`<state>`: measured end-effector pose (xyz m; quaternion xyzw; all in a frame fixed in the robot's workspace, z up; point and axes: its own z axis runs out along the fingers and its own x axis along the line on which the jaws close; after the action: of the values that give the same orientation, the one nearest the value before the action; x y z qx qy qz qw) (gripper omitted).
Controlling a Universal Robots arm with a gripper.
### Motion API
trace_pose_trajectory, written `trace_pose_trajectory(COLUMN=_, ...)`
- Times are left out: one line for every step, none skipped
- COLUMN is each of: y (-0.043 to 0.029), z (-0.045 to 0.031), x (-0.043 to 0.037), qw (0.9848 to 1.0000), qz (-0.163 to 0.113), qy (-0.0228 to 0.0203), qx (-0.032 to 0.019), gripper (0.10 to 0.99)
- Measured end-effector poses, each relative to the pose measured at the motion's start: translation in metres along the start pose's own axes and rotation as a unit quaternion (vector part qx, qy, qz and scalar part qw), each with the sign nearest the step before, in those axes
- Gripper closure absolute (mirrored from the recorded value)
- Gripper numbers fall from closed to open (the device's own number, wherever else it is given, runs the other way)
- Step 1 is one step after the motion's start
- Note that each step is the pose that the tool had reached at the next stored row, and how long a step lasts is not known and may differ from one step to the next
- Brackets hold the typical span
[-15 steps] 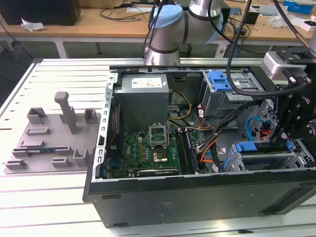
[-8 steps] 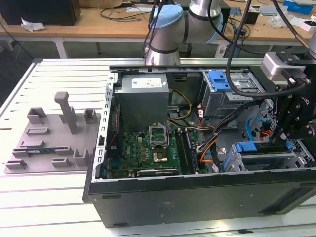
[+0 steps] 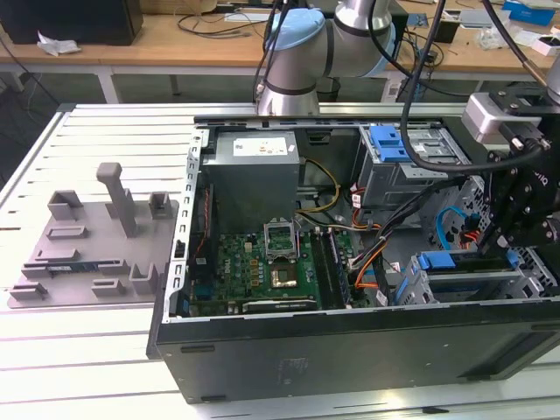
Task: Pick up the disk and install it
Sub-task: 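Insert the first disk wire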
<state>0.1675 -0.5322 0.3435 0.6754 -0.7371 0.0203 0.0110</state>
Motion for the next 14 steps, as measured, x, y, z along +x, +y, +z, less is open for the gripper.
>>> trace_pose_trajectory(y=0.0, z=-0.0013, x=0.0, qw=1.0, qz=0.0, qy=0.0003, qx=0.0001, gripper=0.918)
trace_pose_trajectory(y=0.0, z=-0.0029, x=0.0, qw=1.0, qz=0.0, qy=0.0003, qx=0.0001, gripper=0.918)
trace_pose_trajectory(y=0.0, z=-0.004, x=0.0, qw=1.0, qz=0.0, qy=0.0003, qx=0.0001, gripper=0.918)
trace_pose_trajectory(y=0.0, z=-0.0044, x=-0.0001, qw=1.0, qz=0.0, qy=0.0002, qx=0.0001, gripper=0.918)
trace_pose_trajectory(y=0.0, z=-0.0044, x=-0.0001, qw=1.0, qz=0.0, qy=0.0002, qx=0.0001, gripper=0.918)
trace_pose_trajectory(y=-0.0001, z=-0.0044, x=-0.0002, qw=1.0, qz=0.0, qy=0.0002, qx=0.0001, gripper=0.918)
trace_pose_trajectory(y=0.0, z=-0.0045, x=-0.0002, qw=1.0, qz=0.0, qy=0.0003, qx=0.0001, gripper=0.918)
trace_pose_trajectory(y=0.0, z=-0.0045, x=-0.0002, qw=1.0, qz=0.0, qy=0.0004, qx=0.0001, gripper=0.918)
trace_pose_trajectory(y=0.0, z=-0.0045, x=-0.0002, qw=1.0, qz=0.0, qy=0.0004, qx=0.0001, gripper=0.918)
trace_pose_trajectory(y=-0.0001, z=-0.0045, x=-0.0002, qw=1.0, qz=0.0, qy=0.0004, qx=0.0001, gripper=0.918)
trace_pose_trajectory(y=-0.0001, z=-0.0045, x=-0.0002, qw=1.0, qz=0.0, qy=0.0004, qx=0.0001, gripper=0.918)
trace_pose_trajectory(y=-0.0001, z=-0.0045, x=-0.0002, qw=1.0, qz=0.0, qy=0.0004, qx=0.0001, gripper=0.918)
trace_pose_trajectory(y=0.0001, z=-0.0046, x=-0.0021, qw=1.0, qz=-0.006, qy=0.0003, qx=0.0004, gripper=0.918)
trace_pose_trajectory(y=0.0001, z=-0.0046, x=-0.0022, qw=0.9998, qz=-0.019, qy=0.0001, qx=0.0009, gripper=0.918)
